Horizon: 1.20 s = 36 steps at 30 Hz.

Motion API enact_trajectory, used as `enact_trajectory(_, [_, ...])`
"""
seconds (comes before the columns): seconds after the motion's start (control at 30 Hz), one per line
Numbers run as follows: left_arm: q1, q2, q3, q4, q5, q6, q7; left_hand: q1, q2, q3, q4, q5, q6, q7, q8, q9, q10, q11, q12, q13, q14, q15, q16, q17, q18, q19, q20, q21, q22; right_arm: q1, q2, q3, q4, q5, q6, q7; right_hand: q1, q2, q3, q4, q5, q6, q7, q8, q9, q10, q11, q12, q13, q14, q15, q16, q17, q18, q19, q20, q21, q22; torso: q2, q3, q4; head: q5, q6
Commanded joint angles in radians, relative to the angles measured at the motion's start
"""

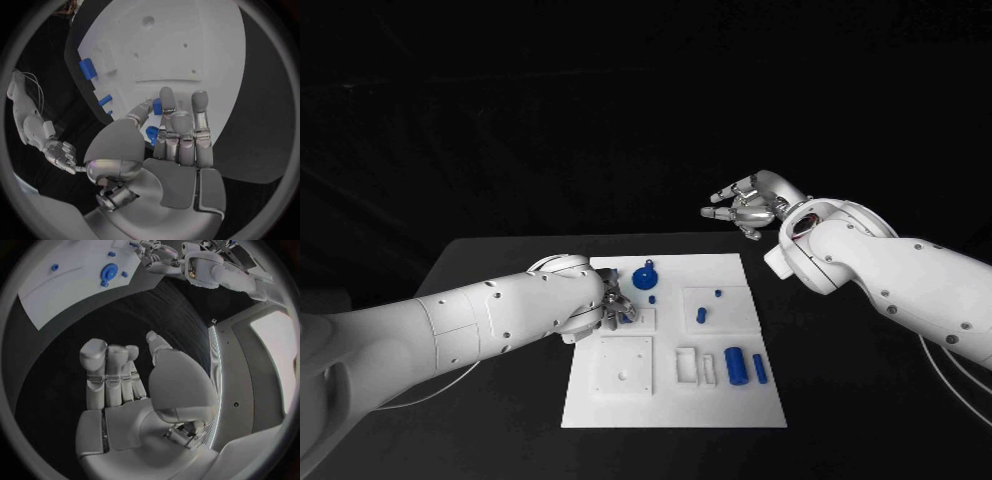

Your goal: Assemble the parts on the task board

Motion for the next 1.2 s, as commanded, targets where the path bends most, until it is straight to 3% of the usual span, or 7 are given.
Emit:
enact_trajectory(0.03, [-0.008, 0.005, -0.003, -0.005, -0.012, 0.024, -0.012, 0.021, 0.028, 0.068, -0.062, -0.008, 0.063, -0.057, 0.002, 0.001, 0.023, -0.007, -0.004, 0.002, -0.002, -0.005, 0.003, 0.001, -0.012, 0.003, -0.004, 0.004, 0.019, 0.0, 0.001, 0.001, 0.0, -0.009, 0.012, 0.001, 0.004, -0.002, 0.0, 0.005, -0.004, 0.007, 0.003, 0.001, 0.002, 0.0, -0.007, 0.005, 0.0, 0.002, -0.003, 0.007, 0.001, 0.009, 0.02, -0.001, 0.005, 0.095, 0.0, -0.0001, 0.0002, 0.0, -0.001])
enact_trajectory(0.57, [-0.014, 0.018, -0.003, -0.021, -0.013, 0.036, -0.007, 0.03, 0.012, 0.037, -0.038, -0.037, 0.083, -0.065, 0.001, 0.018, 0.034, -0.009, 0.0, 0.002, 0.002, -0.01, 0.006, 0.01, -0.017, 0.009, -0.009, -0.001, 0.018, 0.0, 0.004, 0.001, -0.003, -0.009, 0.015, 0.001, 0.003, -0.003, -0.002, 0.008, -0.004, 0.005, 0.003, 0.001, 0.001, -0.002, -0.007, 0.004, -0.002, 0.002, -0.003, 0.003, 0.001, 0.009, 0.02, -0.001, 0.003, 0.095, -0.001, 0.0001, 0.0004, -0.001, -0.003])
enact_trajectory(0.63, [-0.014, 0.018, -0.003, -0.023, -0.013, 0.036, -0.007, 0.033, 0.014, 0.029, -0.034, -0.085, 0.084, -0.066, 0.001, 0.019, 0.034, -0.009, 0.001, 0.002, 0.002, -0.01, 0.006, 0.011, -0.018, 0.009, -0.008, -0.002, 0.018, 0.0, 0.004, 0.001, -0.003, -0.009, 0.014, 0.001, 0.002, -0.003, -0.003, 0.01, -0.002, 0.005, 0.003, 0.001, 0.002, -0.002, -0.006, 0.002, -0.003, 0.002, -0.003, 0.002, 0.0, 0.009, 0.019, -0.001, 0.001, 0.094, -0.001, 0.0, 0.0, 0.0, -0.003])
enact_trajectory(0.7, [-0.015, 0.018, -0.003, -0.024, -0.013, 0.036, -0.007, 0.03, 0.008, 0.016, -0.028, -0.099, 0.084, -0.068, 0.001, 0.019, 0.034, -0.009, 0.001, 0.002, 0.002, -0.01, 0.005, 0.011, -0.019, 0.01, -0.009, -0.003, 0.018, 0.0, 0.003, 0.001, -0.003, -0.009, 0.014, 0.002, 0.002, -0.003, -0.003, 0.01, -0.002, 0.005, 0.003, 0.001, 0.002, -0.002, -0.006, 0.002, -0.003, 0.002, -0.003, 0.002, 0.0, 0.009, 0.019, -0.001, 0.001, 0.094, -0.001, 0.0001, -0.0001, -0.001, -0.003])
enact_trajectory(0.77, [-0.015, 0.018, -0.003, -0.025, -0.013, 0.035, -0.007, 0.014, -0.009, -0.016, -0.005, -0.148, 0.087, -0.071, 0.001, 0.018, 0.034, -0.01, 0.002, 0.002, 0.003, -0.011, 0.004, 0.011, -0.02, 0.011, -0.009, -0.005, 0.018, 0.0, 0.003, 0.001, -0.003, -0.009, 0.014, 0.002, 0.0, -0.004, -0.004, 0.011, -0.001, 0.003, 0.003, 0.001, 0.001, -0.003, -0.007, 0.001, -0.004, 0.002, -0.003, 0.002, 0.0, 0.009, 0.019, -0.001, 0.001, 0.094, -0.001, -0.0002, 0.0, -0.001, -0.003])
enact_trajectory(0.97, [-0.015, 0.009, -0.003, -0.025, -0.013, 0.026, -0.005, -0.017, -0.078, -0.088, 0.096, -0.233, 0.101, -0.074, 0.001, 0.011, 0.032, -0.011, 0.004, 0.004, 0.003, -0.011, -0.001, 0.011, -0.02, 0.014, -0.008, -0.011, 0.018, 0.0, 0.002, 0.001, -0.004, -0.009, 0.014, 0.002, -0.006, -0.008, -0.009, 0.018, 0.006, 0.001, 0.003, 0.001, 0.001, -0.003, -0.006, 0.001, -0.005, 0.002, -0.003, 0.001, 0.0, 0.01, 0.02, -0.001, -0.001, 0.094, -0.001, -0.0007, 0.0001, -0.002, -0.003])
enact_trajectory(1.2, [-0.015, -0.001, -0.003, -0.025, -0.015, 0.007, 0.002, -0.019, -0.152, -0.087, 0.188, -0.247, 0.107, -0.072, 0.001, 0.033, 0.029, -0.008, 0.007, 0.005, 0.0, -0.01, -0.003, 0.011, -0.023, 0.014, -0.008, -0.019, 0.019, 0.0, 0.001, 0.001, -0.007, -0.006, 0.012, 0.003, -0.014, -0.012, -0.035, 0.037, 0.053, -0.005, 0.003, 0.001, 0.001, -0.002, -0.006, 0.001, -0.005, 0.003, -0.003, 0.0, 0.0, 0.01, 0.021, -0.001, -0.003, 0.094, -0.001, -0.0007, 0.0003, -0.005, -0.007])
